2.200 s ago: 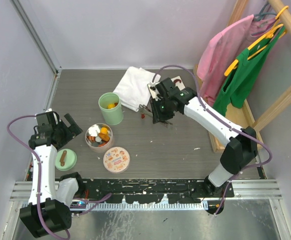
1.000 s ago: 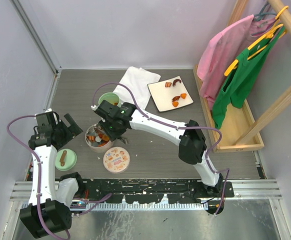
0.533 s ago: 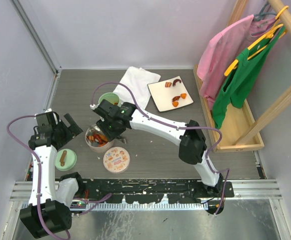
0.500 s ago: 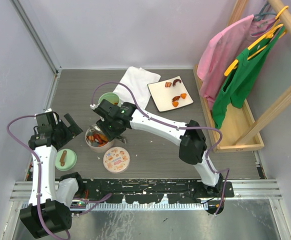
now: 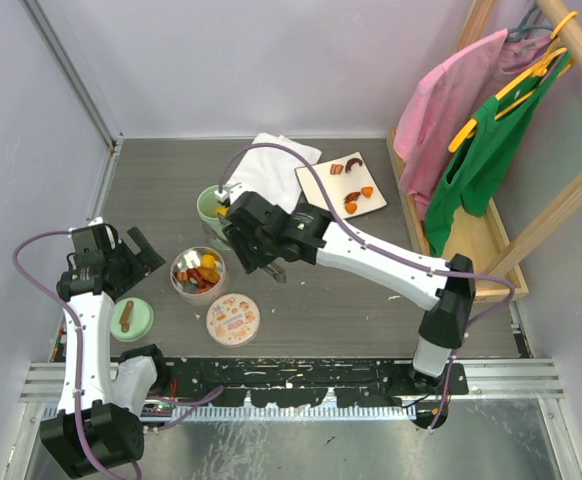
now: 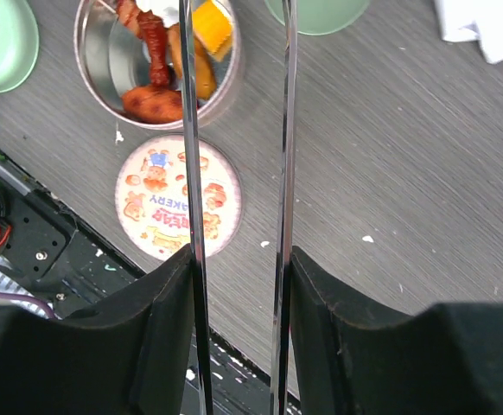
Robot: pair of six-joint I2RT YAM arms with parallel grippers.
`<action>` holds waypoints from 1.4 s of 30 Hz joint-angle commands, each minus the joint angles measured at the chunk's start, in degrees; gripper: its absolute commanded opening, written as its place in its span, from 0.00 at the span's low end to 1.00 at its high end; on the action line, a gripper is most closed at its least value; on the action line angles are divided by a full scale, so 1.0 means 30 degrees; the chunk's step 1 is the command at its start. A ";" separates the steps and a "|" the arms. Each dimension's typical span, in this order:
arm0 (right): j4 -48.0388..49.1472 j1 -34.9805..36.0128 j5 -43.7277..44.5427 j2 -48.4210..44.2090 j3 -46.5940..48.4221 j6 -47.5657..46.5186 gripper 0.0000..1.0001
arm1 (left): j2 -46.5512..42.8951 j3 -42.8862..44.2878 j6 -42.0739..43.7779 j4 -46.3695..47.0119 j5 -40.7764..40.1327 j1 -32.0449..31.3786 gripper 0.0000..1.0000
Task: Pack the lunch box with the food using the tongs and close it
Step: Pick up the fake food from the plate.
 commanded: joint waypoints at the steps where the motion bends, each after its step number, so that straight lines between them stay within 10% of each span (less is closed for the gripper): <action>1: 0.0881 0.0011 0.2121 -0.2020 -0.1392 0.0893 0.48 | -0.0287 0.0479 0.0080 0.0478 0.0056 -0.0042 0.98; 21: 0.1363 -0.6310 0.2019 -0.7316 -0.7780 0.1792 0.48 | -0.0277 0.0492 0.0165 0.0425 -0.0154 -0.0042 0.98; 42: -0.0102 -1.1695 0.2316 -0.4133 -0.7907 -0.1473 0.51 | -0.0239 0.0361 0.0161 0.0534 -0.0096 -0.0058 0.98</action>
